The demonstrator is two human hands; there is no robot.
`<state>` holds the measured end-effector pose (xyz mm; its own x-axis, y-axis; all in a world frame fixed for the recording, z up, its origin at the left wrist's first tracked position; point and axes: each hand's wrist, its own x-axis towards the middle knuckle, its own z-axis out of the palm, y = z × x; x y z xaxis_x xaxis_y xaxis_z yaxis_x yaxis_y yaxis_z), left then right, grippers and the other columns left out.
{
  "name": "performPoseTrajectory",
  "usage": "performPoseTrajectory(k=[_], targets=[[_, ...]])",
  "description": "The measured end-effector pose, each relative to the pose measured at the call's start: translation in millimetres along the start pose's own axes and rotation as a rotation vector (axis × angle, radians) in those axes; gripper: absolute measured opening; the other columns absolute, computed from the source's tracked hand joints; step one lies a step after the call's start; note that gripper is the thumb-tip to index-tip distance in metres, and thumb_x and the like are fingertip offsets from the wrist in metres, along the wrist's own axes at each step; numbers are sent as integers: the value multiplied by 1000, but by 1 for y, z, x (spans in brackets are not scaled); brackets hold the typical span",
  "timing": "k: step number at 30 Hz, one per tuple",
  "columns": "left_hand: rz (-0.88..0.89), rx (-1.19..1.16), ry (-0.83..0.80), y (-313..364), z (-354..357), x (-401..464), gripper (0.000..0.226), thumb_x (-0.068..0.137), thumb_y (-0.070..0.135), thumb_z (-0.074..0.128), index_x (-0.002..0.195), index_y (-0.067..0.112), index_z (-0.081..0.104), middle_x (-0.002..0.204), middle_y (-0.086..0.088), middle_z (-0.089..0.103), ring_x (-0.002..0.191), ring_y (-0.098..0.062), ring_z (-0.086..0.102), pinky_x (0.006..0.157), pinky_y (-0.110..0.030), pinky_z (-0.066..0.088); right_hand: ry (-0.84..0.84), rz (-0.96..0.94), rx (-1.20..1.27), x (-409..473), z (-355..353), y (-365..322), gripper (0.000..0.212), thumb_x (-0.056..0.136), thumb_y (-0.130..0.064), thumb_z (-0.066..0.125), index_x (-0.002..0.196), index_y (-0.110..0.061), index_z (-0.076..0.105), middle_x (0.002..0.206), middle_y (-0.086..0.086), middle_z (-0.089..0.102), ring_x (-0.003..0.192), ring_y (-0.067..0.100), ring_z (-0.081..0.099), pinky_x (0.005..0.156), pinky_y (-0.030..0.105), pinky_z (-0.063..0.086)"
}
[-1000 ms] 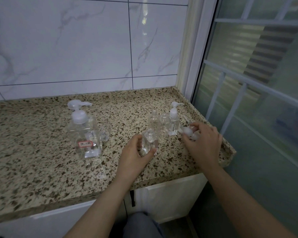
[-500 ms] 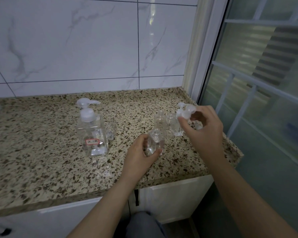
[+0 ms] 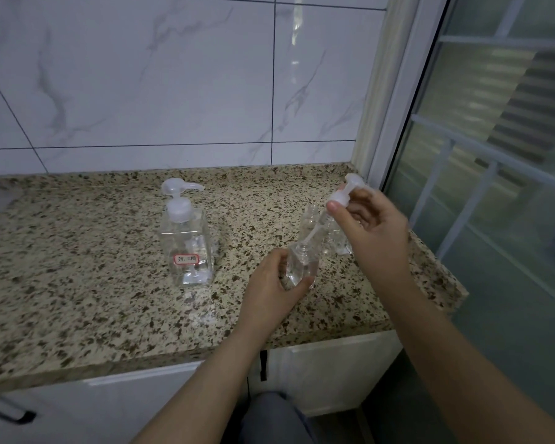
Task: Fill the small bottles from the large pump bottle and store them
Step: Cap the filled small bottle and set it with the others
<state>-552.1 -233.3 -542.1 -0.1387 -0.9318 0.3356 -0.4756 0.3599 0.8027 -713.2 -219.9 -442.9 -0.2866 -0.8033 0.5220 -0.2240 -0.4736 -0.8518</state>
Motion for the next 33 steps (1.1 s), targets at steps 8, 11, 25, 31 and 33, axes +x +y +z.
performPoseTrajectory(k=[8,11,25,31,33], targets=[[7,-10,-5,-3,0,1,44,82,49,74,117,31,54,105,17,62,94,0,59,80,-32,55,-193,29,-178,0,11,20,32,81,-19,85,106,-24,67,95,-8,70,84,2,67,80,18,56],[4,-7,2,-4,0,1,43,81,50,73,115,32,54,104,18,61,93,2,59,79,-33,55,-270,81,-183,-5,13,26,42,82,-16,84,121,-19,67,98,-6,69,89,4,66,84,20,56],[20,17,-7,-3,0,0,50,83,48,74,125,32,52,106,18,59,92,4,55,71,-15,46,-269,112,-329,-13,24,35,71,75,-38,90,135,-28,54,97,-6,62,85,0,60,73,14,49],[35,-36,-5,-3,0,0,45,83,48,71,121,32,54,106,17,61,94,1,58,76,-25,52,-346,226,-98,-35,15,38,95,72,-60,79,154,-42,35,136,-15,63,126,-2,57,110,35,48],[34,-30,-3,-3,0,0,41,83,47,72,117,31,55,103,16,61,90,1,58,74,-24,51,-301,220,-53,-43,9,38,88,77,-47,80,154,-35,38,129,-15,69,126,2,59,113,38,45]])
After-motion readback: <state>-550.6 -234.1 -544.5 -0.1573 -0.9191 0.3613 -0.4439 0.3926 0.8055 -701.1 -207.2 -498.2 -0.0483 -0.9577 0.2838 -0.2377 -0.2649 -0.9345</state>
